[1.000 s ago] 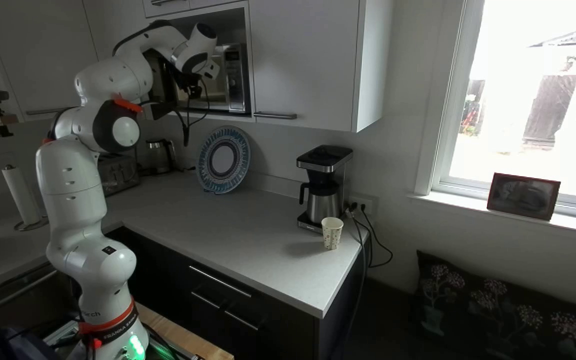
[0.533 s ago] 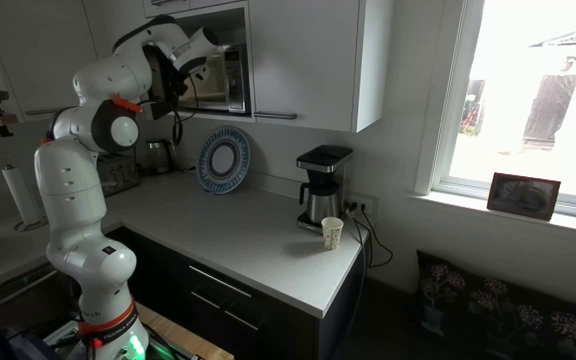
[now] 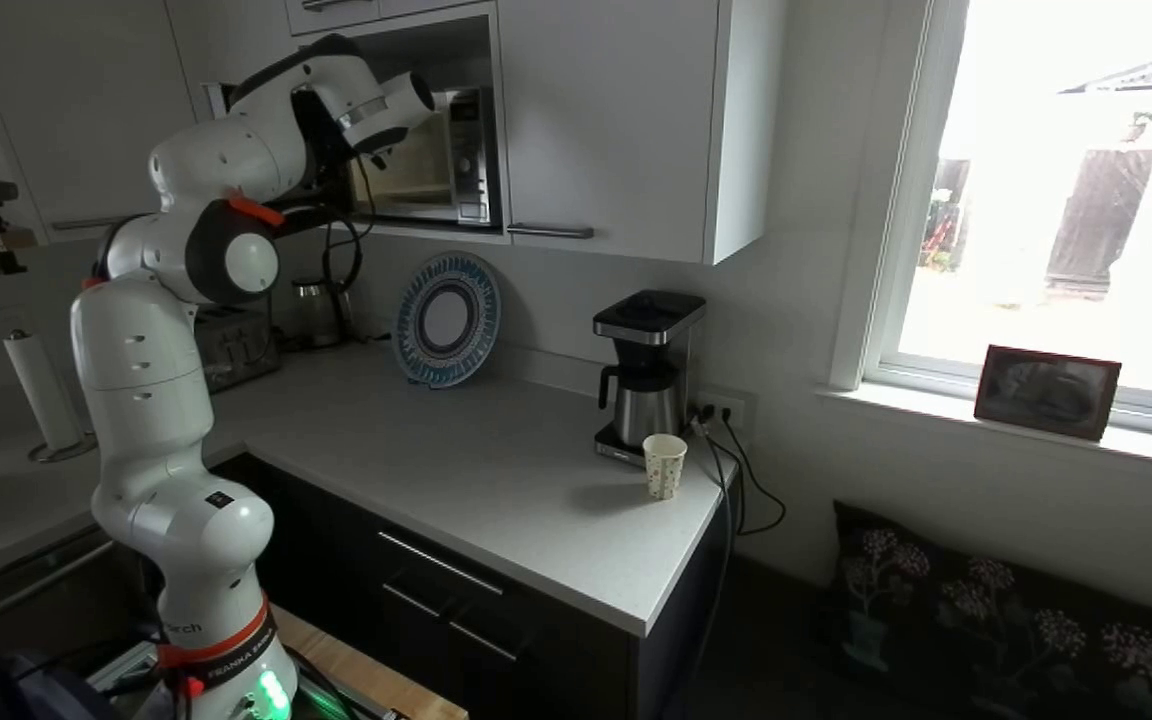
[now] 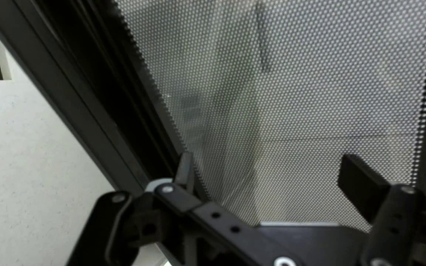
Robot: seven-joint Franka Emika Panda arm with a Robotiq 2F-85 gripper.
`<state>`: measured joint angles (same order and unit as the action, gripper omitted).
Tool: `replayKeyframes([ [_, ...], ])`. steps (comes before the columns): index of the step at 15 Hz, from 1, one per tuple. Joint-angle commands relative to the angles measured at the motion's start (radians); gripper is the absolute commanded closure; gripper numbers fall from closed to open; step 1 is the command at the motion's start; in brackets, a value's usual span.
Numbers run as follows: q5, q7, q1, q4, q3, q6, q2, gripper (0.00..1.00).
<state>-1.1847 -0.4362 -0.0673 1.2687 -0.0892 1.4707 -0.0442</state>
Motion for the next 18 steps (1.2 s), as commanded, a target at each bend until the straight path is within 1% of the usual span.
replayKeyframes([
  [1,-0.02,-0.039,-0.008,0.02,-0.001,-0.027,0.015,0.0],
  [3,0.126,-0.029,-0.01,0.009,0.007,0.063,0.024,0.0],
  [5,0.22,-0.008,-0.006,-0.008,0.014,0.103,0.012,0.0],
  [8,0.362,0.016,-0.006,-0.023,0.012,0.202,0.003,0.0],
  [15,0.659,0.056,-0.038,-0.015,-0.011,0.541,-0.004,0.0],
  [16,0.679,0.065,-0.042,-0.013,-0.015,0.593,-0.006,0.0],
  [17,0.621,0.049,-0.029,-0.013,-0.01,0.532,-0.002,0.0],
  [18,0.642,0.051,-0.034,-0.013,-0.013,0.565,-0.004,0.0],
])
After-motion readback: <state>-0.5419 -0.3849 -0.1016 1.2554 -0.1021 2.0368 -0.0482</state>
